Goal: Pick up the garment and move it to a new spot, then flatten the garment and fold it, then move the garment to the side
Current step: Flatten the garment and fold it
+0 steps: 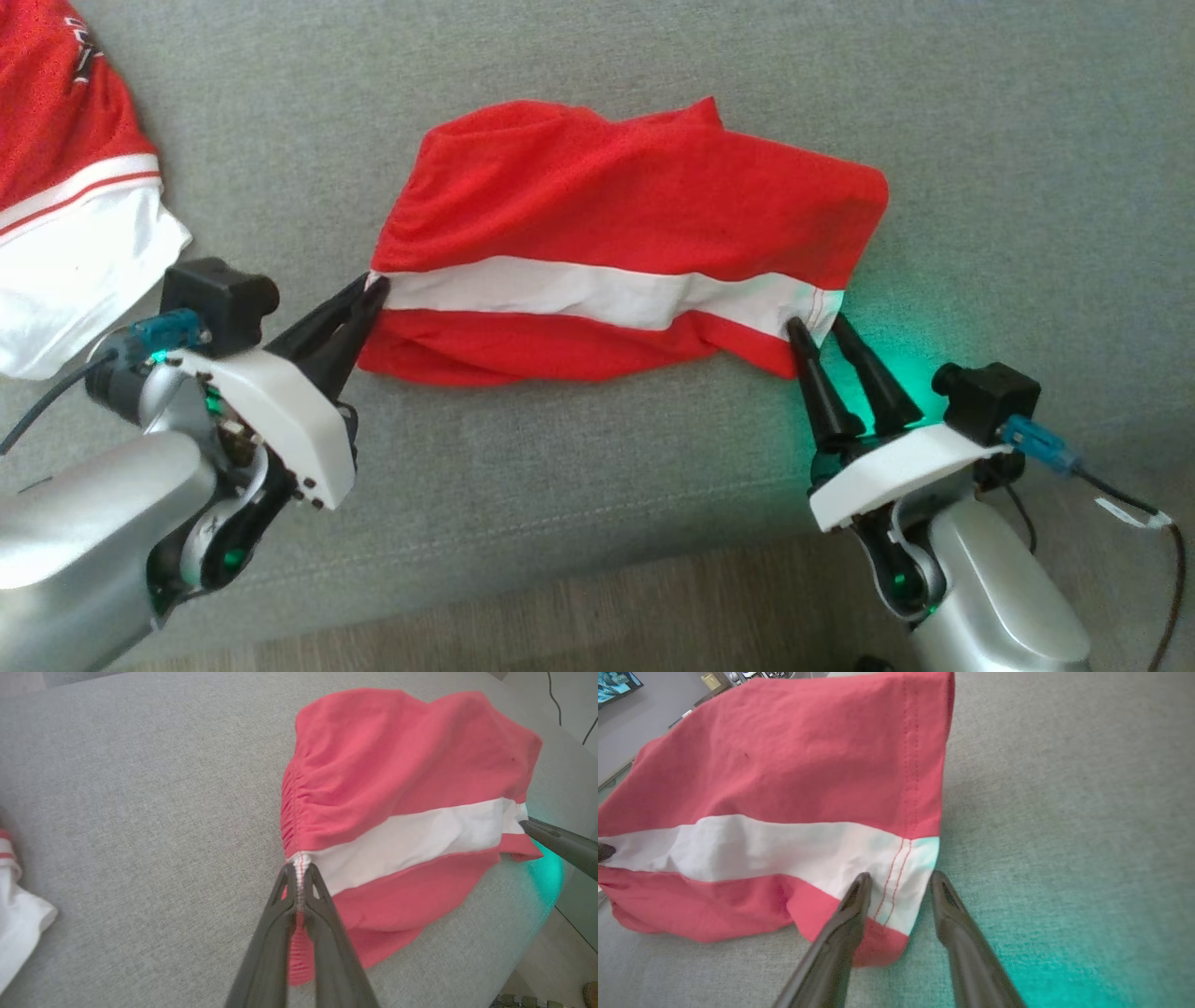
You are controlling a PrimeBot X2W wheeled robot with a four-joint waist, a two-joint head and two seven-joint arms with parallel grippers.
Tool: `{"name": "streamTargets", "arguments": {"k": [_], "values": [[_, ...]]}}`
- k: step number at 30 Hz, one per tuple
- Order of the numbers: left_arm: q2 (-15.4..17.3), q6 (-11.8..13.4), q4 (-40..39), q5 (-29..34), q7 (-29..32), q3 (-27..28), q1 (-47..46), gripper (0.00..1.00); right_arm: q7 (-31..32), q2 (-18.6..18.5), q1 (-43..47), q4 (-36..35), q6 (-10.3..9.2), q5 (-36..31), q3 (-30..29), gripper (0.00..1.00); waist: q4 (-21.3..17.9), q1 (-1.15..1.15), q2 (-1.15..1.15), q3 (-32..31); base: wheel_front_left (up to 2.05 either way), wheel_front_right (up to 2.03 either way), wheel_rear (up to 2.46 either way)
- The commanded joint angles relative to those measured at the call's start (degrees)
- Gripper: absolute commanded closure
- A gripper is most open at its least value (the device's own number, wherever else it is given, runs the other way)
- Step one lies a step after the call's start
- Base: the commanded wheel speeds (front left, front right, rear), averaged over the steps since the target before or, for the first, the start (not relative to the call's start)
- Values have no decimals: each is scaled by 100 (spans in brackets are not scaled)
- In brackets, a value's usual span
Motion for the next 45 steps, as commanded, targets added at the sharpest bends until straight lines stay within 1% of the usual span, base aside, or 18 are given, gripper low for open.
{"name": "streamTargets", "arguments": {"k": [1,2,3,7,11,16,18,19,22,25,26,29,32,36,38,40,42,45], "values": [[163,5,-78,-13,-59,319,-68,100,-38,-18,-67,-66,-1,96,168,60,16,0,0,0,0,0,0],[158,1,-66,-14,-58,317,-67,100,-38,-18,-105,-18,-1,147,200,82,27,0,0,-3,0,0,0],[151,4,-55,-14,-56,315,-67,100,-38,-18,-142,13,-1,125,212,100,39,0,0,-11,0,0,0],[122,65,-6,52,-141,340,-81,100,-38,-18,-141,-79,-1,-150,-1,100,74,0,0,-109,0,0,0],[36,73,-46,149,-292,444,-178,100,-38,-18,2,-706,-1,-335,-360,100,101,0,0,-306,0,0,0],[34,-118,-252,124,-175,717,-703,100,-38,-18,-229,-1687,-1,-485,-798,100,80,0,0,-635,0,0,0],[43,-224,-261,112,58,804,-1046,100,49,-18,-597,-1866,-1,-523,-919,100,37,0,0,-737,0,0,0],[-13,-369,-172,19,330,914,-1418,100,326,-86,-1099,-1889,-1,-643,-1070,100,21,0,0,-790,0,0,0],[-216,-555,235,-151,667,1142,-2032,100,777,-180,-2019,-1655,-1,-804,-1326,100,10,0,0,-758,0,0,0],[-497,-759,808,-151,916,1310,-2733,100,1168,-236,-3056,-1155,-1,-775,-1429,100,-17,0,0,-556,0,0,0],[-497,-759,808,-151,916,1310,-2733,100,1168,-236,-3056,-1155,-1,-775,-1429,100,-17,0,0,-556,0,0,0],[-877,-937,1479,81,1035,1364,-3484,100,1228,-335,-4148,-566,-1,-752,-1417,100,-34,0,0,-238,0,0,0],[-1360,-1037,2239,327,741,1507,-4148,100,804,-398,-5158,9,-1,-908,-1510,100,-62,0,0,81,0,0,0],[-1970,-1090,3124,734,-285,1818,-4879,100,109,-437,-6178,486,-1,-1457,-1682,100,-101,0,0,437,0,0,0],[-2222,-1151,3426,860,-516,1986,-5024,100,3,-418,-6445,507,-1,-1648,-1730,100,-97,0,0,571,0,0,0],[-2408,-1317,3642,878,-572,2048,-4838,100,-28,-389,-6444,436,-1,-1817,-1674,100,-88,0,0,633,0,0,0],[-2496,-1548,3846,898,-585,1932,-4441,100,-34,-340,-6173,320,-1,-1873,-1531,100,-77,0,0,656,0,0,0],[-2515,-1737,4091,1016,-594,1718,-3672,100,-36,-299,-5436,330,-1,-1816,-1283,100,-67,0,0,665,0,0,0]]}}
